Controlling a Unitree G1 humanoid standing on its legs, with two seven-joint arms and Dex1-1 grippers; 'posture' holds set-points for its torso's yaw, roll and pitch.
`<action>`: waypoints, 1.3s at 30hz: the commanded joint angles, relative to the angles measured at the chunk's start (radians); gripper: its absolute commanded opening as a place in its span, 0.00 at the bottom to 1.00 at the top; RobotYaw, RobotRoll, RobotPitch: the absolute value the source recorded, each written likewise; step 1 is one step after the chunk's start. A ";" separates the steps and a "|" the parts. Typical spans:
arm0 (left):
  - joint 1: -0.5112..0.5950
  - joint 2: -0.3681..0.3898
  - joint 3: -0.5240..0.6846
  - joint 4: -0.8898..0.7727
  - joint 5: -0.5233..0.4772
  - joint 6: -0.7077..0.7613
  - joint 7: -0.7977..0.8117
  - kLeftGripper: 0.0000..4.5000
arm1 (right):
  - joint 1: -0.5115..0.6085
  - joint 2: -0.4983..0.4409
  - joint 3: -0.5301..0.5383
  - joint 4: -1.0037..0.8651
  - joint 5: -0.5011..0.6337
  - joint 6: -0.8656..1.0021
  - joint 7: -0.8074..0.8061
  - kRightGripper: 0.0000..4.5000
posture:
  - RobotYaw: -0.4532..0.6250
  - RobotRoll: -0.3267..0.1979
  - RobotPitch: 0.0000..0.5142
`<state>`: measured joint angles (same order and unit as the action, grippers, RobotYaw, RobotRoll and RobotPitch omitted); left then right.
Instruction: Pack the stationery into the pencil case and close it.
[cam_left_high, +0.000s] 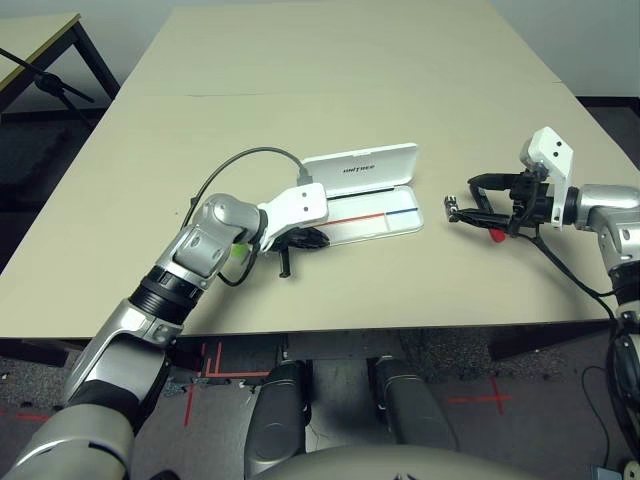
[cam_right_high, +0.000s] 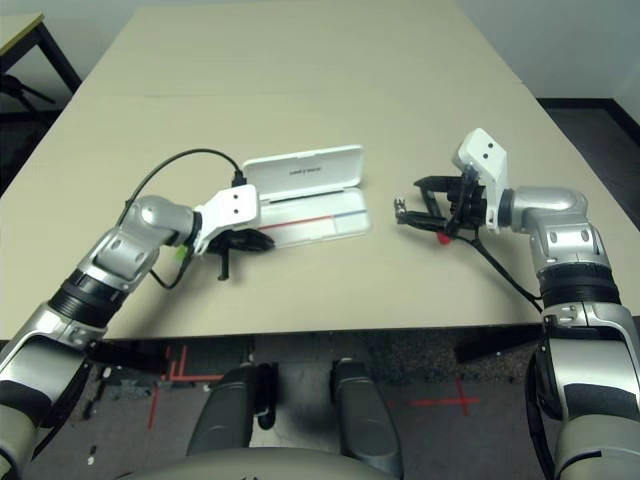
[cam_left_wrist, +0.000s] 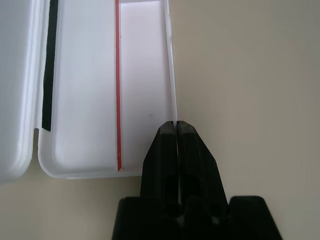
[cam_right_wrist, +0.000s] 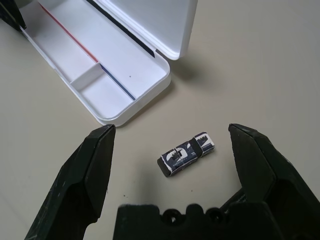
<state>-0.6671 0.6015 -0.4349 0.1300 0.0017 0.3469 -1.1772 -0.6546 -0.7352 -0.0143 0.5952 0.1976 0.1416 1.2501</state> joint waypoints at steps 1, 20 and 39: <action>-0.003 0.038 -0.029 -0.021 0.016 -0.042 -0.080 0.00 | 0.001 -0.006 -0.010 0.006 0.003 -0.005 -0.003 1.00 | 0.33 0.62 0.27; 0.084 0.082 0.010 -0.158 -0.008 0.050 -0.088 0.00 | -0.029 0.017 0.013 0.067 -0.022 -0.045 0.005 1.00 | 0.37 0.62 0.27; 0.094 0.084 0.024 -0.186 -0.004 0.099 -0.047 0.05 | -0.035 0.029 0.019 0.093 -0.035 -0.062 0.011 1.00 | 0.37 0.62 0.27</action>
<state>-0.5822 0.6764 -0.4145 -0.0479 -0.0147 0.4411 -1.2399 -0.6812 -0.7091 -0.0087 0.6739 0.1739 0.0875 1.2554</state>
